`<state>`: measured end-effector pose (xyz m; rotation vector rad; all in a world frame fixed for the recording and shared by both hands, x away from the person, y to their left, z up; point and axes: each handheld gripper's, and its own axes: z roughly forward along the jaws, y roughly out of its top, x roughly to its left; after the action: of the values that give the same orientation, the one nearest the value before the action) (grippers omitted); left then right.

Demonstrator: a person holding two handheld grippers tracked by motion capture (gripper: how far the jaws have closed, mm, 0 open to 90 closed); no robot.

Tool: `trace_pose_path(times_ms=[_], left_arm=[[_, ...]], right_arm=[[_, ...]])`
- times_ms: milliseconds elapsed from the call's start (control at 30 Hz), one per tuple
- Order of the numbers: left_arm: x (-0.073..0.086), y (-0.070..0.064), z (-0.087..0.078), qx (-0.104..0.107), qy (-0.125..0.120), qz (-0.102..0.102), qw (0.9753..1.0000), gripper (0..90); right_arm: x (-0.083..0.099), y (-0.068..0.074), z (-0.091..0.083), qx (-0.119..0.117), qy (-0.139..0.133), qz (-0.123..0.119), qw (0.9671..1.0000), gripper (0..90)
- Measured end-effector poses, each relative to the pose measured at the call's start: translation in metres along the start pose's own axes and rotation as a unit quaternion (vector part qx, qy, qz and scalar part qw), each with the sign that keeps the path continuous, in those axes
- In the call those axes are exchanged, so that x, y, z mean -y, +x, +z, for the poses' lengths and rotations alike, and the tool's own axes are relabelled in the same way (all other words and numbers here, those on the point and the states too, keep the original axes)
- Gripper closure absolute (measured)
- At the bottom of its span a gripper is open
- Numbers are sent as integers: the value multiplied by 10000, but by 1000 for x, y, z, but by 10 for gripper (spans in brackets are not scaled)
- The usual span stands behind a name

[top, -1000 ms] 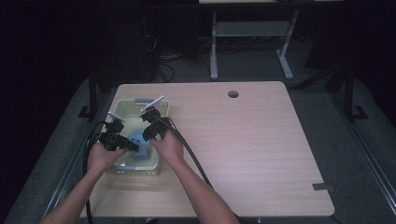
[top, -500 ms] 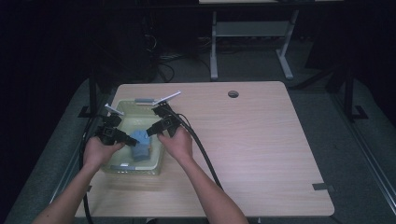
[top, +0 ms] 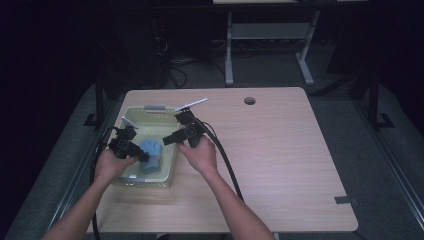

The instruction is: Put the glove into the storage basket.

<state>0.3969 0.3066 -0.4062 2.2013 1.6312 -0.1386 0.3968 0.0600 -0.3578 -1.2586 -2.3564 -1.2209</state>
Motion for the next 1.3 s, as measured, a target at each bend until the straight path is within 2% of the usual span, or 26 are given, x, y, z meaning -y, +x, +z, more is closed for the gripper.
trace_pose_path(times_ms=[33, 100, 167, 200, 267, 367, 433, 633, 733, 833, 900, 967, 1100, 1167, 1300], left_arm=[[0, -1, -5, 29, -139, -17, 9999, 688], [0, -1, -7, 69, -200, -10, 9998, 686], [-1, -2, -14, 229, -377, -52, 9990, 679], [-1, -3, -16, 256, -414, -57, 9988, 679], [-1, -6, -21, 456, -497, -22, 9977, 679], [-2, -9, -24, 528, -571, 19, 9970, 679], [-4, -15, -26, 633, -712, 36, 9954, 674], [-6, -22, -32, 675, -914, 119, 9935, 630], [-6, -27, -37, 770, -1072, 139, 9912, 615], [-6, -31, -39, 777, -1076, 203, 9910, 585], [-6, -34, -39, 857, -1126, 210, 9897, 577], [-8, -40, -39, 899, -1211, 238, 9883, 550], [-10, -49, -39, 868, -1264, 346, 9876, 526], [-11, -50, -39, 868, -1276, 375, 9873, 518], [-12, -53, -40, 888, -1423, 383, 9851, 501]], right_arm=[[2, -3, -4, -57, -39, 79, 9999, 639], [2, -3, -6, -59, -51, 87, 9999, 635], [2, -5, -9, -114, -155, 89, 9998, 633], [2, -7, -13, -155, -201, 109, 9996, 630], [3, -8, -15, -191, -230, 84, 9995, 627], [3, -10, -17, -248, -251, 96, 9993, 618], [4, -15, -23, -281, -315, 161, 9990, 607], [8, -23, -34, -362, -383, 199, 9984, 577], [10, -27, -40, -440, -459, 172, 9978, 540], [13, -31, -47, -434, -528, 177, 9975, 516], [14, -32, -48, -420, -549, 161, 9975, 510], [17, -36, -54, -443, -543, 224, 9973, 493], [22, -42, -59, -537, -678, 272, 9959, 465], [25, -46, -61, -539, -714, 299, 9955, 459], [32, -54, -67, -554, -759, 401, 9948, 443]])
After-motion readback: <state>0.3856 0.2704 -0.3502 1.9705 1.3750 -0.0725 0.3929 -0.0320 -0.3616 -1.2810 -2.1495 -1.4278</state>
